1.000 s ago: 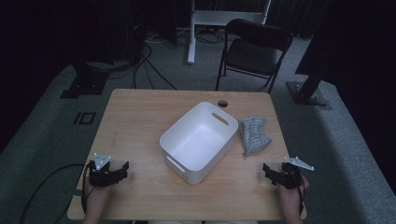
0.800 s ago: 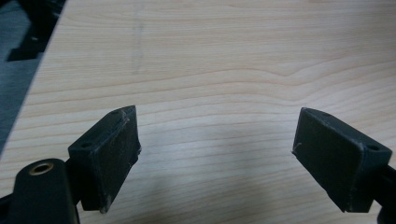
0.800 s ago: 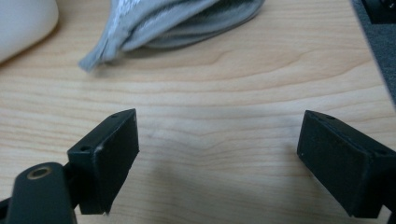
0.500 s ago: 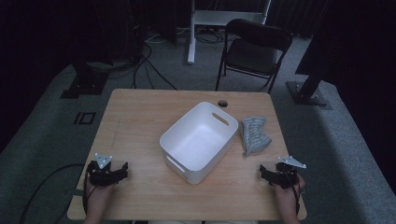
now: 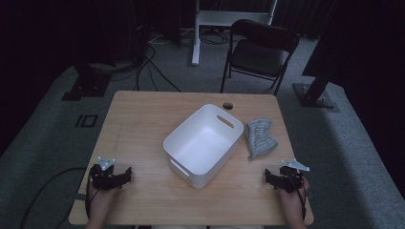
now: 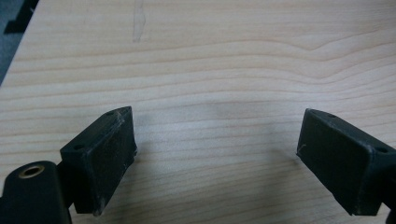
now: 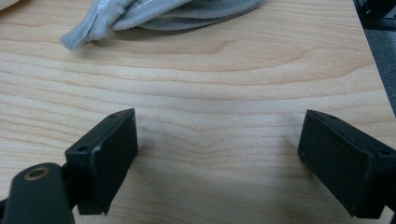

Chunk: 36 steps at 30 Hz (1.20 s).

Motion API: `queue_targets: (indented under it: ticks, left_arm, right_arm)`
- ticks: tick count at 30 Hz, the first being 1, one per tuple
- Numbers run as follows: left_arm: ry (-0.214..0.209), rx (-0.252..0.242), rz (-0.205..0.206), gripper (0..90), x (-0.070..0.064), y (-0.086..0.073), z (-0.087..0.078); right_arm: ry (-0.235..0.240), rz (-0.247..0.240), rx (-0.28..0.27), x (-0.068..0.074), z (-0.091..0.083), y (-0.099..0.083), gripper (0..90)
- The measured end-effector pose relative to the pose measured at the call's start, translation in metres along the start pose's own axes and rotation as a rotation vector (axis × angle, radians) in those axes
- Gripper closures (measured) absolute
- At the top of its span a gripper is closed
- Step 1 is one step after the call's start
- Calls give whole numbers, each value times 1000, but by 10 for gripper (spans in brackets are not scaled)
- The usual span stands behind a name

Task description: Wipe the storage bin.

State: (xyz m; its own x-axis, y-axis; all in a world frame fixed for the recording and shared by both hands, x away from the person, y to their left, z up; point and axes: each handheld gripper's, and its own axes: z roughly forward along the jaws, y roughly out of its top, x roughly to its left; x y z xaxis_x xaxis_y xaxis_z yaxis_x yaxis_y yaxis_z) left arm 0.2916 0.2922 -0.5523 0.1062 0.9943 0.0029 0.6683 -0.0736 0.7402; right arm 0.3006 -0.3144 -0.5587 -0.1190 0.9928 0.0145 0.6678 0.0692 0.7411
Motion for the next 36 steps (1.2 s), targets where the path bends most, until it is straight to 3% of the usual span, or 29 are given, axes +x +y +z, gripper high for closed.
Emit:
queue_targets:
  ticks: [4,36]
  left_arm:
    - [6,18,5,116,-1,1,2]
    - [-2,22,12,105,0,3,5]
  right_arm:
    - [5,-4,0,0,0,0,113]
    - [4,-5,0,0,0,0,114]
